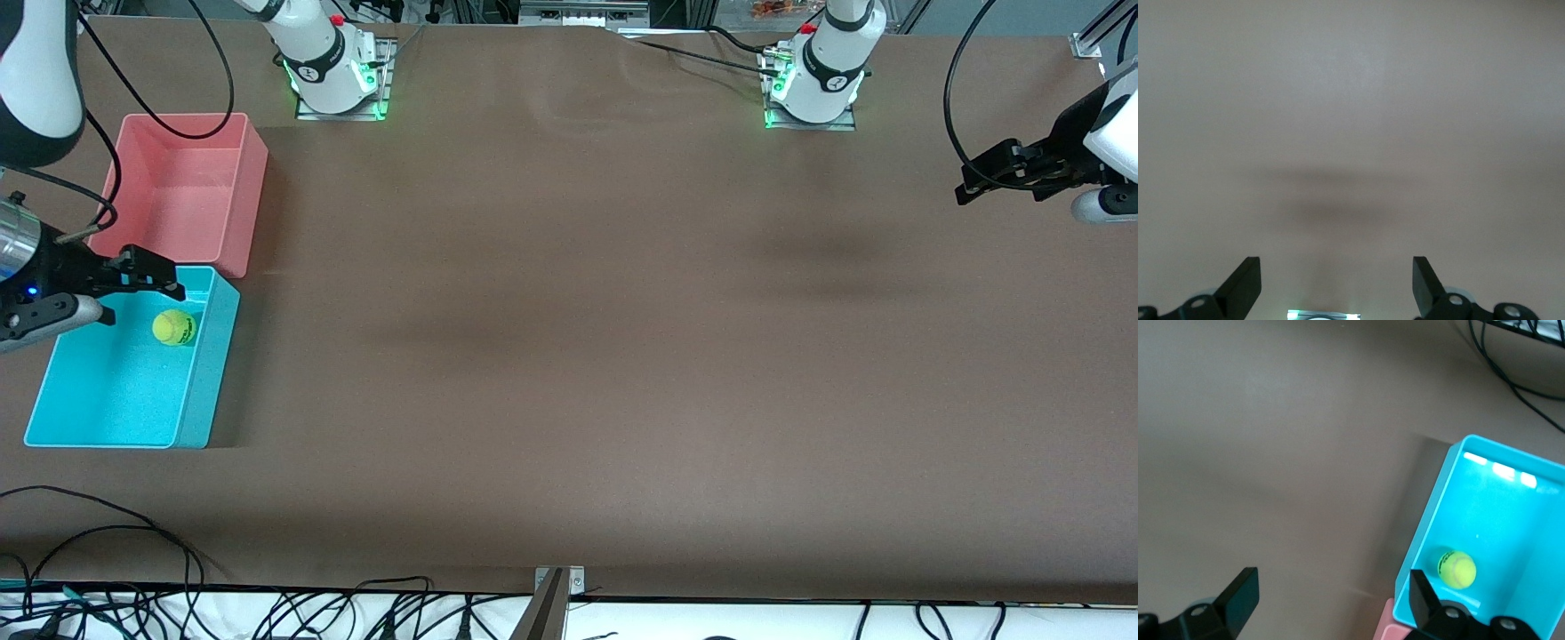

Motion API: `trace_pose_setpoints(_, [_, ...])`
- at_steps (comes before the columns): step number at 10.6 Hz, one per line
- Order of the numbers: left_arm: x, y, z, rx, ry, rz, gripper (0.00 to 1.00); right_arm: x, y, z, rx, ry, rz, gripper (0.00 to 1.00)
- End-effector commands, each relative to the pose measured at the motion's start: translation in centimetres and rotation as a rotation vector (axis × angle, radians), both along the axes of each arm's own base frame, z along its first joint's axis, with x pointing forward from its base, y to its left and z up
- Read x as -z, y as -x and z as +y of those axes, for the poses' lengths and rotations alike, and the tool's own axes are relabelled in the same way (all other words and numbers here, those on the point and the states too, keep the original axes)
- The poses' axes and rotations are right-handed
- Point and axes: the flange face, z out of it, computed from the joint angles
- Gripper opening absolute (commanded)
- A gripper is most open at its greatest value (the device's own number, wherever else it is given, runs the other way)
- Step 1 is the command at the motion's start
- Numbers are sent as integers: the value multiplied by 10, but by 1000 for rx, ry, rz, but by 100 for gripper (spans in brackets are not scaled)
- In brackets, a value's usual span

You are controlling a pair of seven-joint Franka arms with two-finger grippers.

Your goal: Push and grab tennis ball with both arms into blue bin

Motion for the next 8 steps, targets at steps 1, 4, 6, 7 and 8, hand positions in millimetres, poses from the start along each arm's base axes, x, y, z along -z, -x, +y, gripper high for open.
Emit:
trace_pose_setpoints(1, [-6, -2, 3, 5, -4, 2, 100, -20, 18, -5, 88, 11, 29, 100])
trace_pose_setpoints(4, [-6, -2, 4, 2, -5, 0, 100, -38, 24, 9, 128, 97, 5, 100])
trace_pose_setpoints(6, [-6, -2, 3, 4, -3, 0, 100, -56, 32, 7, 187, 95, -22, 100])
trace_pose_setpoints(7, [-6, -2, 2, 5, -5, 0, 100, -57, 35, 3, 216, 95, -12, 100])
trace_pose_setpoints(8, [-6, -2, 1, 7, -3, 2, 100, -57, 36, -8, 237, 84, -3, 100])
